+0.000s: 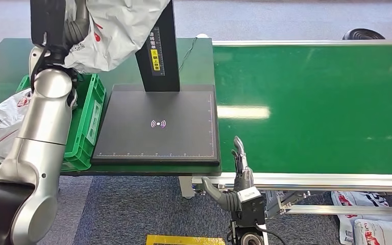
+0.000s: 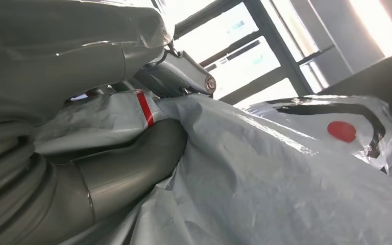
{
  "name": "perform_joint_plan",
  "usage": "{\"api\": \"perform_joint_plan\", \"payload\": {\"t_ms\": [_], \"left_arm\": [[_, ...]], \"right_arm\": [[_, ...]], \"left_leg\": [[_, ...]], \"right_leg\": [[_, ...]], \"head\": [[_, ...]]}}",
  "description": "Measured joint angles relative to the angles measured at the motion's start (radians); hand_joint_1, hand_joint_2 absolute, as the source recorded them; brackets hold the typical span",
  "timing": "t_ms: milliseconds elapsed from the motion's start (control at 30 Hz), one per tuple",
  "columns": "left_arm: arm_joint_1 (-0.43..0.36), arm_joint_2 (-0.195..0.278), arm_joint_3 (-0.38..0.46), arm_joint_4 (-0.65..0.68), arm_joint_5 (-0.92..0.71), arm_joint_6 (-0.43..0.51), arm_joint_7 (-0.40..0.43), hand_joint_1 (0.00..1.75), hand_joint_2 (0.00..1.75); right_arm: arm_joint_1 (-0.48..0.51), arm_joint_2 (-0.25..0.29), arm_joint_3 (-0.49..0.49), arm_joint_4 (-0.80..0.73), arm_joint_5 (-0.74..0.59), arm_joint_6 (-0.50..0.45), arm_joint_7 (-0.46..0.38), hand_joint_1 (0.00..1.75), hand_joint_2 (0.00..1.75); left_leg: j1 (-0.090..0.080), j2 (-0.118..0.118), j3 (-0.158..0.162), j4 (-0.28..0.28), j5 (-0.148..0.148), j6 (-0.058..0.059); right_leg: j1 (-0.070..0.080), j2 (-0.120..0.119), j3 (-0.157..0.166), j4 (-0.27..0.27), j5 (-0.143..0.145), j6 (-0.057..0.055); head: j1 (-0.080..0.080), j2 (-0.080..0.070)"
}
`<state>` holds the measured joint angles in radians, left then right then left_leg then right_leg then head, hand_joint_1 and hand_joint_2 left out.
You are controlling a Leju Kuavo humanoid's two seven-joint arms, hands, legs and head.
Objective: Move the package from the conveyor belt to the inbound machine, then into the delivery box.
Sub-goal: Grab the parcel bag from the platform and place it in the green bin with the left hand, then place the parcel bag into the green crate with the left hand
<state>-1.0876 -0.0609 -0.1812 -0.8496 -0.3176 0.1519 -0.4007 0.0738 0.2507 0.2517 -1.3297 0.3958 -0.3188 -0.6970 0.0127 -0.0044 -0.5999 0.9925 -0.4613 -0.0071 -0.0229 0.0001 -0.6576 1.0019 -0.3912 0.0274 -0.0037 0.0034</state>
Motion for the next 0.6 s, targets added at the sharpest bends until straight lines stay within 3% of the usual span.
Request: {"api": "perform_joint_plan", "payload": {"t_ms": [133,267,433,600], "left_arm": [[0.037,0.054,-0.010,0.011,-0.082,0.081,-0.010,1.75,1.75],[0.065,0.150,-0.052,0.029,-0.245,0.191,0.009,1.75,1.75],[0.128,0.278,-0.057,0.037,-0.230,0.210,-0.019,1.75,1.75],[0.232,0.382,0.005,0.010,-0.171,0.225,-0.033,1.75,1.75]], "right_arm": [[0.022,0.000,-0.002,-0.026,0.008,-0.002,0.009,0.00,1.75],[0.043,0.000,-0.005,-0.050,0.014,-0.002,0.016,0.00,1.75],[0.071,-0.001,-0.013,-0.085,0.027,0.005,0.024,0.00,1.75],[0.084,-0.001,-0.024,-0.097,0.035,0.006,0.026,0.00,1.75]], "left_leg": [[0.000,0.001,0.000,0.000,0.000,0.000],[0.000,0.005,0.000,0.000,0.000,0.000],[0.000,0.007,0.000,-0.001,0.000,0.000],[0.000,0.009,0.000,-0.001,-0.001,-0.001]], "right_leg": [[0.000,0.001,0.000,0.000,0.000,0.000],[0.000,0.003,-0.001,0.001,0.000,0.000],[0.000,0.004,-0.002,0.001,0.000,0.000],[0.000,0.007,-0.003,0.001,0.000,-0.001]], "head": [[0.000,0.000],[0.000,0.000],[0.000,0.000],[0.000,0.000]]}}
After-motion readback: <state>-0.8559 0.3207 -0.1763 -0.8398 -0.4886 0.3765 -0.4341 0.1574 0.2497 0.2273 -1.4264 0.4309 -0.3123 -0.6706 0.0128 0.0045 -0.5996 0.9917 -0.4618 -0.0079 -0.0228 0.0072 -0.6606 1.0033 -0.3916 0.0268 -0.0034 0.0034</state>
